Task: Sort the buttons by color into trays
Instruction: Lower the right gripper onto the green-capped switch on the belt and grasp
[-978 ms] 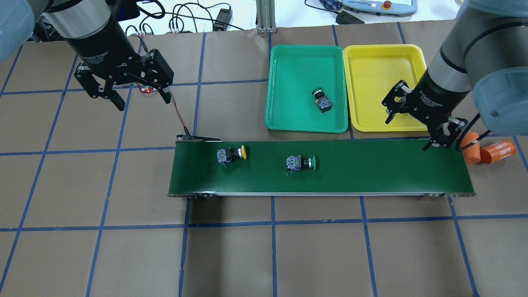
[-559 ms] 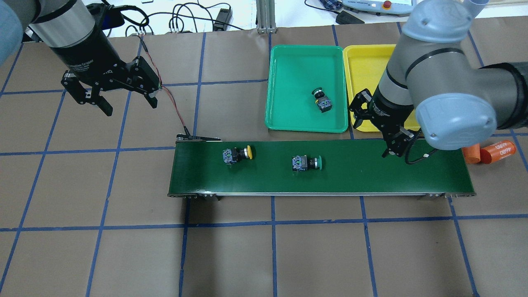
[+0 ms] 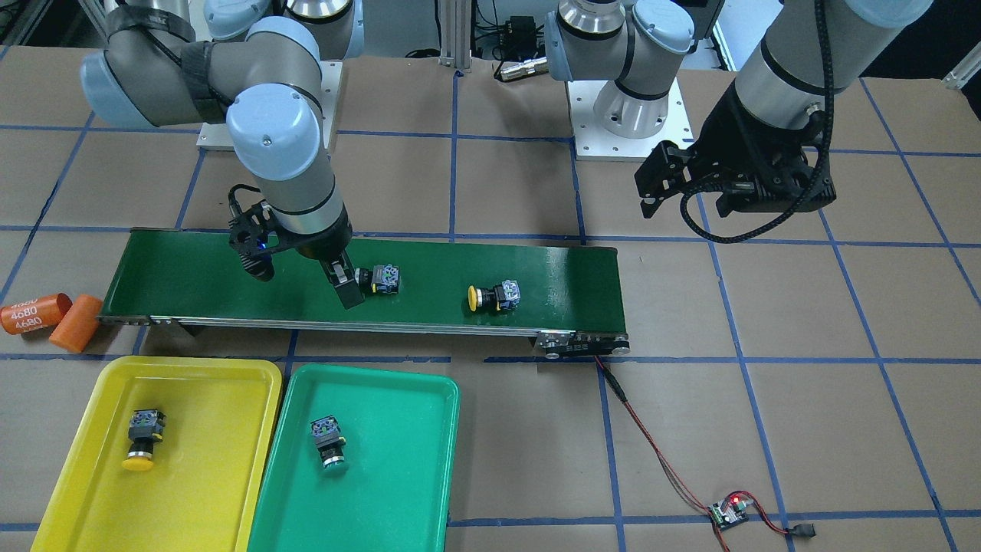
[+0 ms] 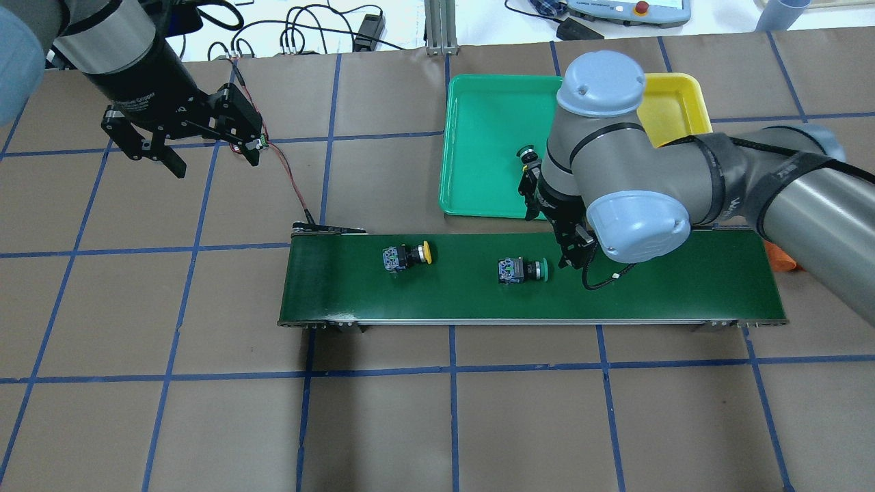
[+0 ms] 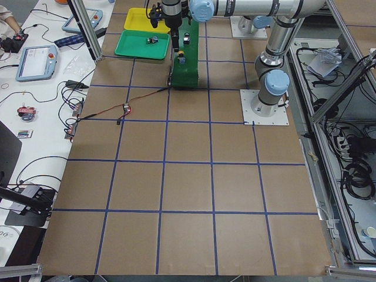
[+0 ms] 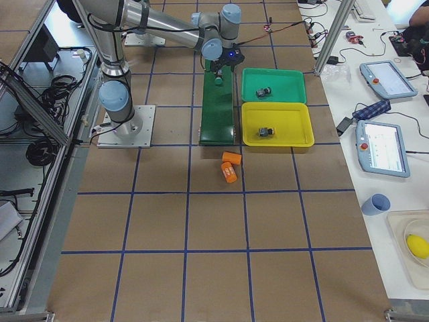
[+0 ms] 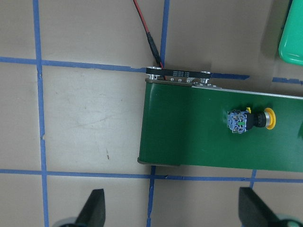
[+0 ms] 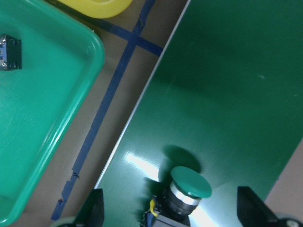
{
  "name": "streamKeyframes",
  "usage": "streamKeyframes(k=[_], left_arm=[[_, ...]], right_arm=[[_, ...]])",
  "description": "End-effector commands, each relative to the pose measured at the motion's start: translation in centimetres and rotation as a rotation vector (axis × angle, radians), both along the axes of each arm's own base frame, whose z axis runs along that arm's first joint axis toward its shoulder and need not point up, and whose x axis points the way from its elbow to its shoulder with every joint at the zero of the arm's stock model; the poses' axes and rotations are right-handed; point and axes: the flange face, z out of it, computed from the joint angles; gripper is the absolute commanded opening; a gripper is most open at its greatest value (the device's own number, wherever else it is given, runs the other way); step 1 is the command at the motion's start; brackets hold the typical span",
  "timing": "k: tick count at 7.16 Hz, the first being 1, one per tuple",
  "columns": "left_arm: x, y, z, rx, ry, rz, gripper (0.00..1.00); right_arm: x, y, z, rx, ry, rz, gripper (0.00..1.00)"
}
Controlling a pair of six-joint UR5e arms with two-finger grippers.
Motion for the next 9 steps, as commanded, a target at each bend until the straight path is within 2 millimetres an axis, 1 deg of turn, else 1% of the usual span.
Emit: streamKeyframes(k=[1, 3, 4, 5, 6, 7, 8, 9], left_arm=[[0.0, 0.0, 0.1, -0.007, -0.001, 0.000, 1.00], [0.1, -0.2, 0.1, -0.016, -0.001, 0.002, 1.00], [0.1, -0.3, 0.0, -0.014, 0.000, 0.002, 1.00], [0.1, -0.3, 0.0, -0.013, 0.000, 0.003, 1.00], [0.2, -0.2, 0.1, -0.014, 0.000, 0.005, 1.00], [0.2, -0.2, 0.1, -0.014, 0.000, 0.003, 1.00], [0.3, -0.3, 0.1, -0.014, -0.002, 0.006, 1.00], [0.3, -0.3, 0.1, -0.014, -0.002, 0.006, 1.00]], right_arm=[[0.5, -0.3, -1.3, 0.007, 0.003, -0.001, 1.00], [0.5, 0.1, -3.7, 0.057, 0.012, -0.003, 1.00], [0.5, 0.2, -4.0, 0.065, 0.013, -0.003, 1.00], [0.4, 0.4, -4.9, 0.083, 0.016, 0.003, 0.86], [0.3, 0.4, -5.4, 0.093, 0.017, 0.008, 0.35], [0.4, 0.3, -5.3, 0.084, 0.011, 0.015, 0.00], [0.2, 0.1, -4.8, 0.070, 0.018, 0.069, 0.00], [-0.4, -0.4, -4.1, 0.054, 0.021, 0.108, 0.00]])
